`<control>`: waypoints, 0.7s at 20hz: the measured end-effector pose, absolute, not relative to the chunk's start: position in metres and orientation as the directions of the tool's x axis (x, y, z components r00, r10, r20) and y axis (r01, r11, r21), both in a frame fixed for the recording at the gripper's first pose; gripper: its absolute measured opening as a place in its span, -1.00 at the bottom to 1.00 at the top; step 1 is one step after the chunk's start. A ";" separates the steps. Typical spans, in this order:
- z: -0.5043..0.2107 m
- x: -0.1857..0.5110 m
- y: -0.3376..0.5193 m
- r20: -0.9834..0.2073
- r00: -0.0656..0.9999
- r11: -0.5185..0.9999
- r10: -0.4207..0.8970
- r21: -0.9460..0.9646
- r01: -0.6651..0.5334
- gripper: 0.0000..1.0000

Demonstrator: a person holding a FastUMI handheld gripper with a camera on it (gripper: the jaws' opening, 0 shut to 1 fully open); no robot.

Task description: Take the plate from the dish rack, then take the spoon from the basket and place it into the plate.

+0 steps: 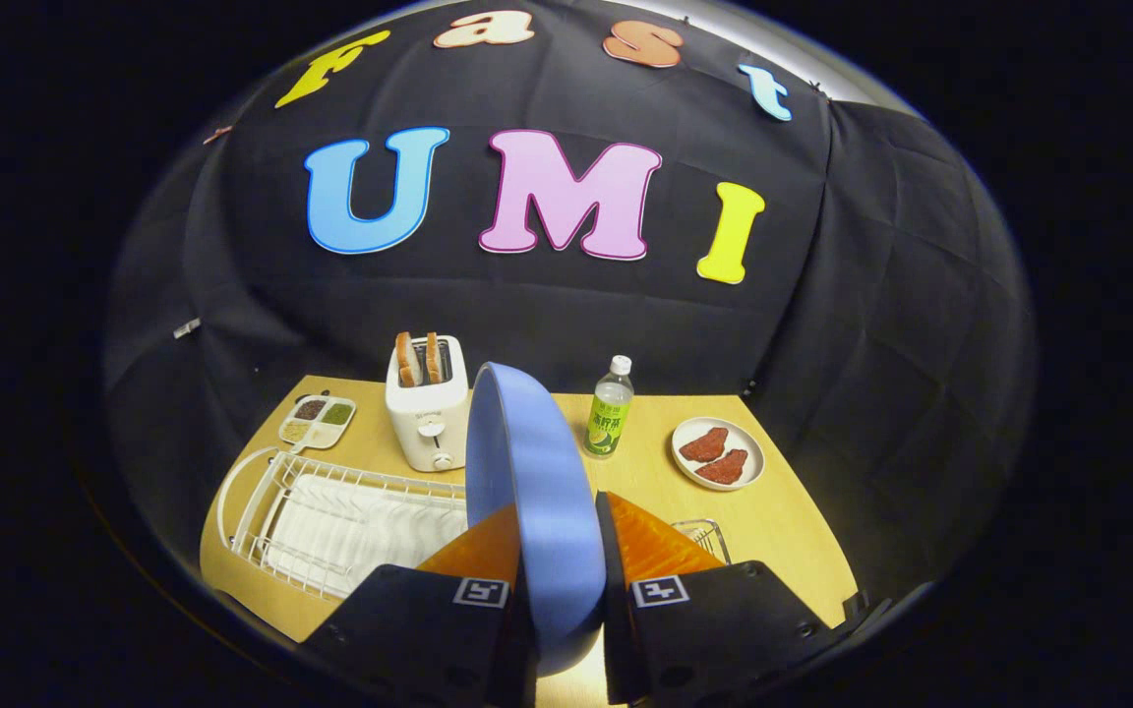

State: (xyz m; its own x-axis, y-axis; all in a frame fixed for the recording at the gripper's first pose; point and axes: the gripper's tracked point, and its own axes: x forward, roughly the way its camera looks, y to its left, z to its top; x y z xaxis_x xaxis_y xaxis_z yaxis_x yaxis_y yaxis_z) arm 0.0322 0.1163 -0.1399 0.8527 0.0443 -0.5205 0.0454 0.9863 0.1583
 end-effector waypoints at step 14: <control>-0.269 -0.125 0.114 -0.669 0.658 0.876 0.346 0.482 0.029 -0.39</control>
